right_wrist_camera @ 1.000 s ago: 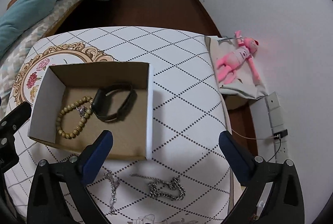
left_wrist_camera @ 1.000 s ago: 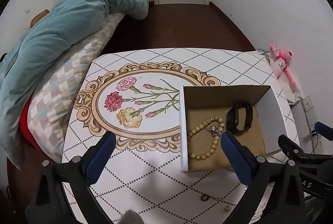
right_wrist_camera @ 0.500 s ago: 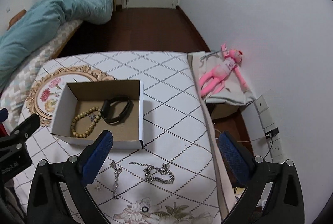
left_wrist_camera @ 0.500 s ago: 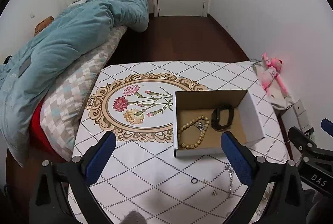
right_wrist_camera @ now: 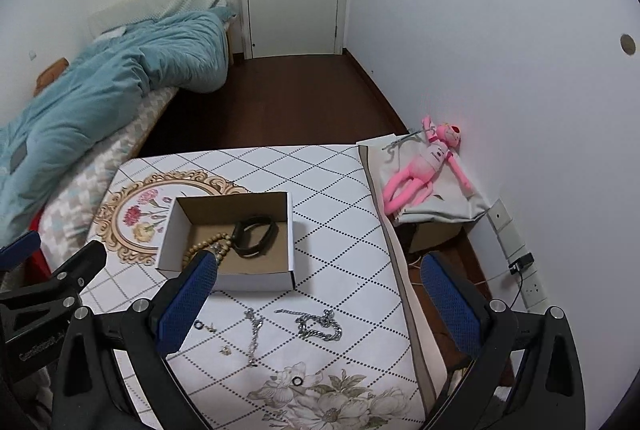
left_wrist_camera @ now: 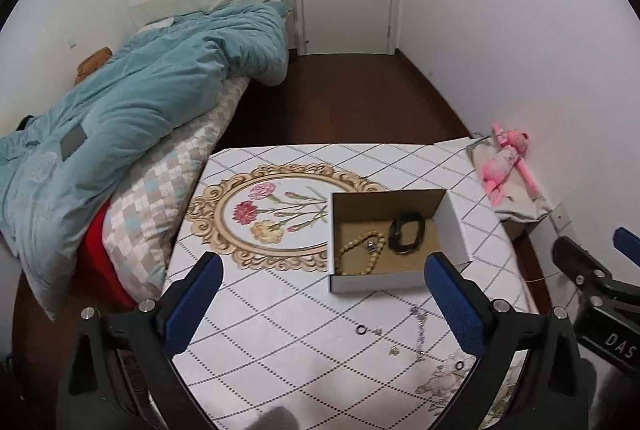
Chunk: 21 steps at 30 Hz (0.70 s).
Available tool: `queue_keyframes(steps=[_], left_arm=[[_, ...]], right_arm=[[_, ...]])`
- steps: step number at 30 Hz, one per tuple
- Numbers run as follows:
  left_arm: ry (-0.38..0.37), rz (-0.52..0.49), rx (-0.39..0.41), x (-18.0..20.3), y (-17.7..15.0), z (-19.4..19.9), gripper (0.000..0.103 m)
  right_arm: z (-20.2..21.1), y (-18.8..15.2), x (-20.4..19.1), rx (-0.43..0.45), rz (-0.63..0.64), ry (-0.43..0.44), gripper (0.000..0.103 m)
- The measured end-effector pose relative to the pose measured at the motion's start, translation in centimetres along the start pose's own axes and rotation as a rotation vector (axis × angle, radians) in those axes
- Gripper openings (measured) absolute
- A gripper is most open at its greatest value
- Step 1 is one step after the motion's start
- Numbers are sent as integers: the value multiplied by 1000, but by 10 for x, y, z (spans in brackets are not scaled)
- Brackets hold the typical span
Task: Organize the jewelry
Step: 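Grasp a small black ring with the left tool while the right tool grasps the silver chain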
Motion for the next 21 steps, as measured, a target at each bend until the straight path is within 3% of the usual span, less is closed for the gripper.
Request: queue_keyframes(steps=[3, 7, 10, 13, 19, 21], left_arm=[[26, -2, -18, -5, -13, -8, 103], [56, -6, -81, -11, -42, -33, 103], [77, -7, -143, -15, -67, -56, 103], [74, -5, -204, -14, -92, -75, 103], [22, -40, -286, 3, -126, -103, 100], [-5, -54, -302, 11, -133, -108, 91]], right_arm=[[-9, -14, 7, -41, -14, -3, 103], [-42, -55, 21, -159, -64, 0, 102], [-69, -92, 34, -246, -95, -5, 90], [-97, -127, 44, -325, -124, -14, 84], [-132, -167, 52, -394, -143, -31, 71], [-139, -173, 51, -399, -136, -32, 65]])
Point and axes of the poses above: each gripper's, at about its wrist camera, not at the fingertips, and z roughly against the way its jaws point, x to its right, y to its top, the point moved 6 cm from there along -z, roughly the way its jaws point, and after that the axes turned 11 degrees about x, right-handed, at the moved point
